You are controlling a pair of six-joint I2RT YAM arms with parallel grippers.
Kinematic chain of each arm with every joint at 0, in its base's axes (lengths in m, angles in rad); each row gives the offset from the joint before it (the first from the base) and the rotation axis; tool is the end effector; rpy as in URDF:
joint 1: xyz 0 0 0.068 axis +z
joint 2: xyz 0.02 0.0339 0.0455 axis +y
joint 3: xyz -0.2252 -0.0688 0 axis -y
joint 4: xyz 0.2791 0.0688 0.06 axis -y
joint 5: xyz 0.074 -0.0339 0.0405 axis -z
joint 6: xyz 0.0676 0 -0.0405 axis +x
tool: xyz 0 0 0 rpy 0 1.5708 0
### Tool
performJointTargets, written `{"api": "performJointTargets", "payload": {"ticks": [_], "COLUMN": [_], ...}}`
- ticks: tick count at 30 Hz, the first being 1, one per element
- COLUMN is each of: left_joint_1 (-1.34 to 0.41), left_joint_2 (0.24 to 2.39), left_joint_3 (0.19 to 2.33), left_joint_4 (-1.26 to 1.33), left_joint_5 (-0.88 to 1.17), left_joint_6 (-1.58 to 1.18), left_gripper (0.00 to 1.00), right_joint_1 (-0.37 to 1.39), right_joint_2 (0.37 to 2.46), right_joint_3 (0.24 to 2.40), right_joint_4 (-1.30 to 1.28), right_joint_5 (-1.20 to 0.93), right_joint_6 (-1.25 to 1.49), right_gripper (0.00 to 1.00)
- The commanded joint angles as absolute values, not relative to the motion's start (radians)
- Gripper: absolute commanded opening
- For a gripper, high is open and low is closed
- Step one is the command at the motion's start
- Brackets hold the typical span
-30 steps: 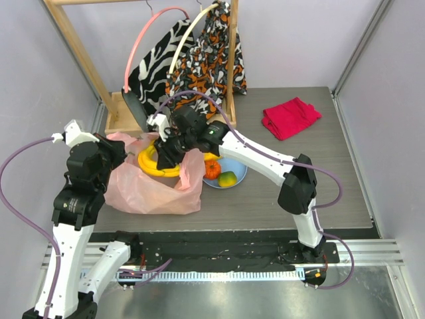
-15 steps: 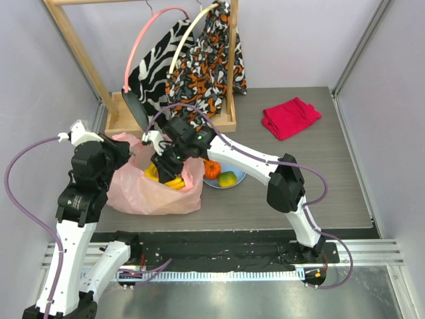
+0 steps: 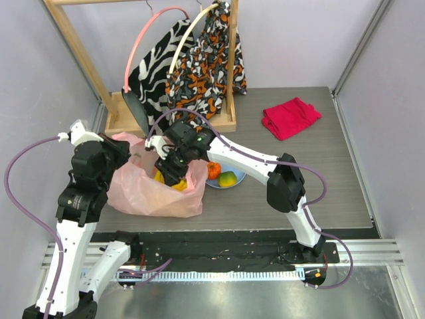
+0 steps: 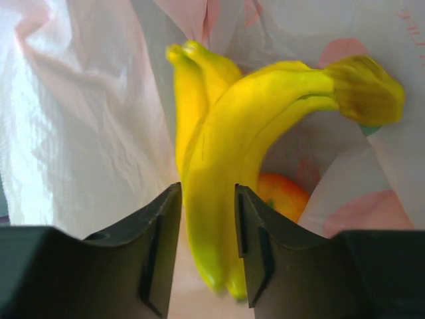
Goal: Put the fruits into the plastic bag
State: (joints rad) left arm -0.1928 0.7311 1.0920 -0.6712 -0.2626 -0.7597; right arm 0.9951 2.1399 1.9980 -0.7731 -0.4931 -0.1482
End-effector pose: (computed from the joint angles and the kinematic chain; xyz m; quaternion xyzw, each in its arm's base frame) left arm 0.2241 -0.0259 0.3760 -0.2981 0.7474 -0.1739 0.5677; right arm 0.2495 0.4432 0.2173 -0.5628 0.7296 0.3390 0.1898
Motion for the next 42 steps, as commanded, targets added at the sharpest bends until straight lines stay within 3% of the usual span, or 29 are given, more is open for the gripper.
{"api": "performJointTargets", "payload": {"ticks": [1, 9, 12, 17, 23, 29, 42], "left_joint_1": [-0.187, -0.187, -0.187, -0.187, -0.187, -0.187, -0.187], "left_joint_2": [0.719, 0.713, 0.721, 0.732, 0.739, 0.756, 0.759], "left_joint_3": [1.114, 1.092, 1.098, 1.104, 1.1, 1.106, 1.101], "left_joint_4": [-0.667, -0.643, -0.641, -0.635, -0.614, -0.606, -0.604], "left_joint_5": [-0.291, -0.301, -0.304, -0.311, -0.314, -0.31, -0.29], "left_joint_6": [-0.758, -0.781, -0.772, -0.756, -0.749, -0.735, -0.742], "left_gripper": [0.0, 0.0, 0.0, 0.0, 0.0, 0.0, 0.0], "right_joint_1": [0.992, 0.954, 0.93, 0.813, 0.69, 0.592, 0.643], "right_joint_2": [2.063, 2.007, 1.939, 1.767, 1.537, 1.419, 1.525], "right_joint_3": [2.074, 2.181, 2.183, 2.01, 1.636, 1.359, 1.227], "right_joint_4": [-0.756, -0.68, -0.609, -0.484, -0.485, -0.544, -0.578], "right_joint_5": [-0.498, -0.555, -0.531, -0.391, -0.01, -0.006, -0.098], "right_joint_6": [-0.143, -0.035, 0.03, 0.116, 0.158, 0.176, 0.146], "right_gripper": [0.48, 0.53, 0.61, 0.64, 0.64, 0.63, 0.63]}}
